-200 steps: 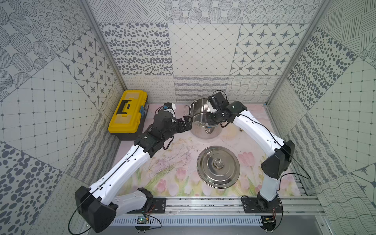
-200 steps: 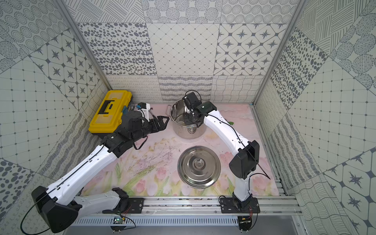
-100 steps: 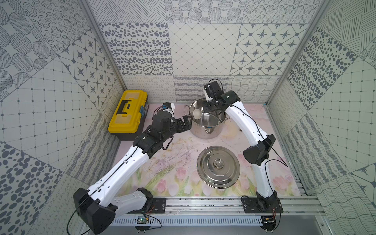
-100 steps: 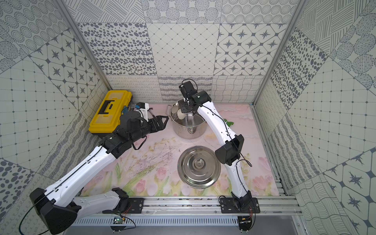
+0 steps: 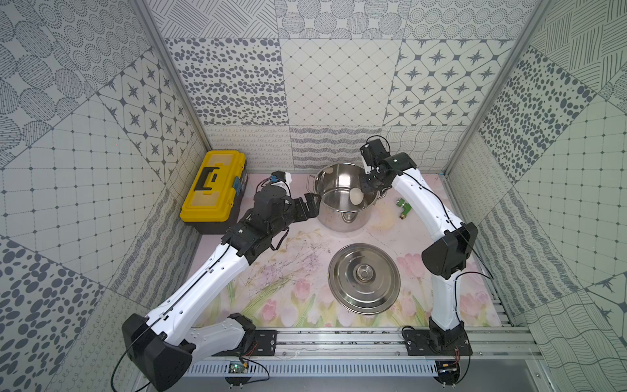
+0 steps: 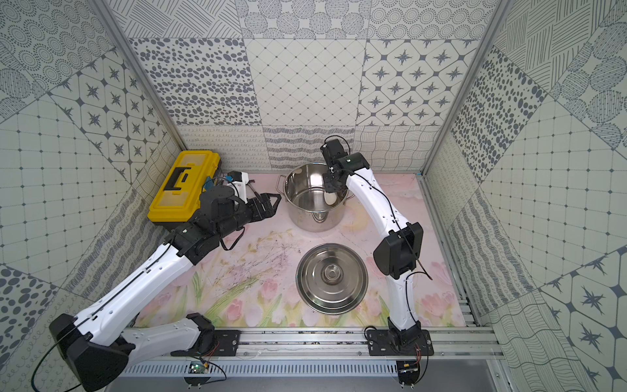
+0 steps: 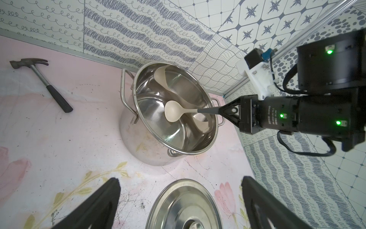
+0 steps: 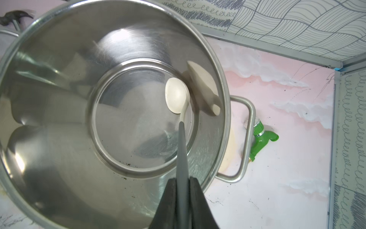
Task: Stir the soup with a spoon
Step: Stir the soup in the pan with a stick.
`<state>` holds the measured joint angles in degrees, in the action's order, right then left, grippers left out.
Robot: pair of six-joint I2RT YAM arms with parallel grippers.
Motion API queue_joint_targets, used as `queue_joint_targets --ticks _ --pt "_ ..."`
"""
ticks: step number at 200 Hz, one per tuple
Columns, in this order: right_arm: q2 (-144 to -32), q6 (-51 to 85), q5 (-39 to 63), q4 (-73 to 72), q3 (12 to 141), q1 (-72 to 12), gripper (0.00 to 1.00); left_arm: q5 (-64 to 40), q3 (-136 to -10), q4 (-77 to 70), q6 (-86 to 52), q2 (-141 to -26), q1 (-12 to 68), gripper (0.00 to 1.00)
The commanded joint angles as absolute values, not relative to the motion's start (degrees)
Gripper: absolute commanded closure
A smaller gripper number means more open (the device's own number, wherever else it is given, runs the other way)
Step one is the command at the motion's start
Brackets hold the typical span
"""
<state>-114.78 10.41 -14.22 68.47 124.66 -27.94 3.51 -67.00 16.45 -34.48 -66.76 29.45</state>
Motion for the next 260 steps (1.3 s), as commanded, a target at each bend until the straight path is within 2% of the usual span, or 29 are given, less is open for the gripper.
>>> queue_joint_targets --ticks 1,42,80,151,198,229,260 --pt "-108.9 10.4 -13.0 64.7 118.8 -28.3 1.00 3.4 -67.3 13.4 -33.7 -67.1 29.6 0.00" --pt "-102.4 12.9 -11.0 62.1 108.4 -31.7 1.00 3.5 -67.2 13.4 -33.1 -67.1 29.6 0.00" --pt "-101.5 18.1 -8.7 59.6 105.9 -35.8 1.00 3.0 -67.3 13.2 -33.2 -67.4 29.6 0.01" --pt "-114.6 17.2 -10.5 61.3 125.2 -37.9 1.00 3.1 -67.4 14.2 -32.8 -66.6 29.6 0.01" --pt "-123.2 13.7 -14.2 66.1 139.0 -35.3 1.00 4.1 -66.2 14.7 -32.6 -65.0 29.6 0.00" --pt "-123.0 13.5 -14.4 66.6 139.1 -32.1 1.00 4.2 -65.9 14.7 -32.3 -64.8 29.6 0.00" --pt "-119.0 12.4 -14.8 66.5 133.4 -29.3 1.00 4.1 -66.0 14.3 -31.9 -65.0 29.6 0.00"
